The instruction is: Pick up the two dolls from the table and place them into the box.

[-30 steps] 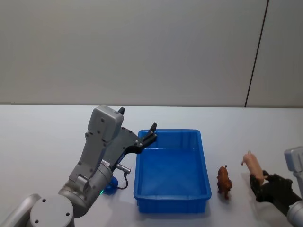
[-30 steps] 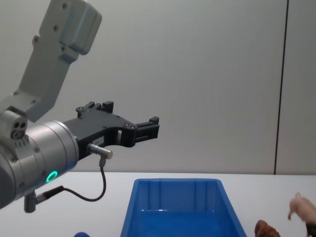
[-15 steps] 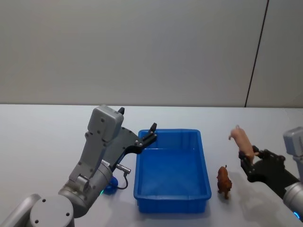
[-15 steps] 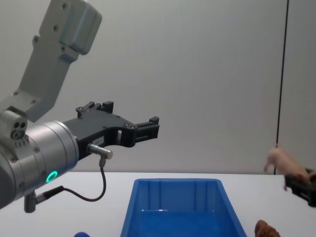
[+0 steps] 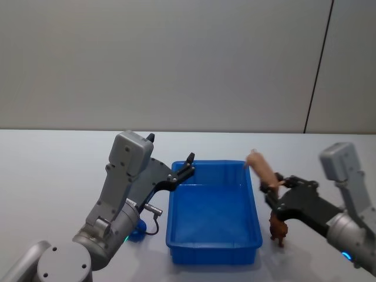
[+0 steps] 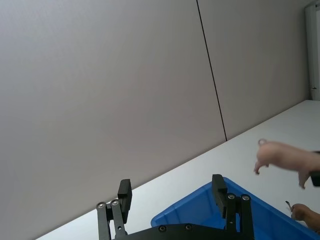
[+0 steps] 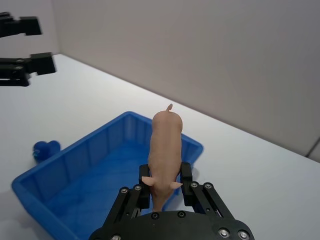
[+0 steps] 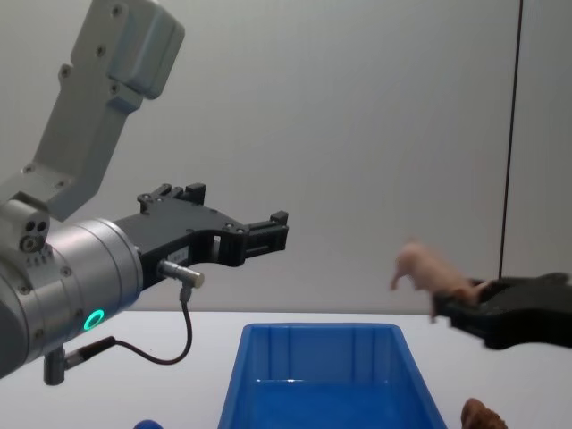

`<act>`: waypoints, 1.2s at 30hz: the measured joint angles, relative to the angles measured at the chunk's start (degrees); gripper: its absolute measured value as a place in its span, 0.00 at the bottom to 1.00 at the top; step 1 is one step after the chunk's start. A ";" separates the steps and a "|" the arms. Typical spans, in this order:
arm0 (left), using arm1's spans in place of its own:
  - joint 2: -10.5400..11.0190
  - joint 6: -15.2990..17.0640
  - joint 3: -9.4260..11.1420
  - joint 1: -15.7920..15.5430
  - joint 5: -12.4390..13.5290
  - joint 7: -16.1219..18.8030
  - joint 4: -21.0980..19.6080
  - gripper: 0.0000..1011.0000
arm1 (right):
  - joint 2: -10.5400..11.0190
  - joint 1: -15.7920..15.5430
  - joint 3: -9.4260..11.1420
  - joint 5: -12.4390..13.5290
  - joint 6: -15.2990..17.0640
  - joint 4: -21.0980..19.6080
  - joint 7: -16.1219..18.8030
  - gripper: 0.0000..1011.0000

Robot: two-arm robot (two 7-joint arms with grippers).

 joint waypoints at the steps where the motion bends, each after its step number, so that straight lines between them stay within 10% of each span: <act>1: 0.00 0.00 0.00 0.00 0.00 0.00 0.00 0.99 | -0.40 0.54 -0.40 -0.49 0.53 0.41 1.03 0.34; 8: 0.00 0.00 0.00 0.00 0.00 0.00 0.00 0.99 | -2.41 3.10 -2.18 -3.20 2.61 3.39 4.87 0.37; 20: 0.00 0.00 0.00 0.00 0.00 0.00 0.00 0.99 | -4.36 5.62 -3.90 -5.75 3.92 7.18 7.20 0.76; 36: 0.00 0.00 0.00 0.00 0.00 0.00 0.00 0.99 | -1.73 3.39 -1.79 -2.90 3.40 5.23 3.39 0.99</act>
